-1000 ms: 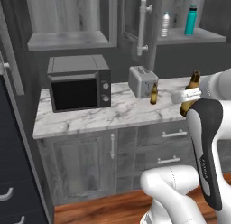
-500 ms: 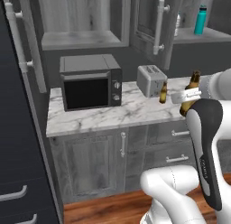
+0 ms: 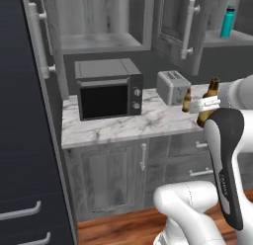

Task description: Sort all alcoholic drinks to one cabinet, and non-alcoholic drinks to the other.

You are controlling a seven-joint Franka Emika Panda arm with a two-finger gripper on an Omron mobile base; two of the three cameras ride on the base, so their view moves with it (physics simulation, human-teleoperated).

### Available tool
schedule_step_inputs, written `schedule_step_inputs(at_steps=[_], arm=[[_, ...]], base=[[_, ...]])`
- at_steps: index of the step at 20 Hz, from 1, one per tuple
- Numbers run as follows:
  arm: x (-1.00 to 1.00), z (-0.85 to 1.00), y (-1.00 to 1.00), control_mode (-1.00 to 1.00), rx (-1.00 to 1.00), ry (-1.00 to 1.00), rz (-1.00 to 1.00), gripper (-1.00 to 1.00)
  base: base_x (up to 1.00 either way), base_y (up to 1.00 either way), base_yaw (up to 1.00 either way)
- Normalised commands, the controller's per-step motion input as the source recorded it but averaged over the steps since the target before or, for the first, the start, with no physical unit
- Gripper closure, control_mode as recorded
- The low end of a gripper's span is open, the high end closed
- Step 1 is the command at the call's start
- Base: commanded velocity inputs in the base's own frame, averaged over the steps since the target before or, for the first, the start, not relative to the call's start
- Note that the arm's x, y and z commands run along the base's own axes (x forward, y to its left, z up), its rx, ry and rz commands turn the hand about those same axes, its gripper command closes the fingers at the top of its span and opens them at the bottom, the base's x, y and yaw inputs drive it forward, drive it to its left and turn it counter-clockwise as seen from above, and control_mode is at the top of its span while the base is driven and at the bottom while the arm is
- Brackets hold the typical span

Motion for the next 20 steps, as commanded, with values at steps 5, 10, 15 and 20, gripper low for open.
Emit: schedule_step_inputs(at_steps=[5,10,15,20], arm=[[0.00,0.00,0.00,1.00,0.00,0.00,0.00,1.00],[0.00,0.00,0.00,1.00,0.00,0.00,0.00,1.00],[0.00,0.00,0.00,1.00,0.00,0.00,0.00,1.00],[0.00,0.00,0.00,1.00,0.00,0.00,0.00,1.00]], base=[[0.00,0.36,0.00],[0.07,0.33,-0.01],[0.21,0.31,-0.01],[0.34,0.26,-0.02]])
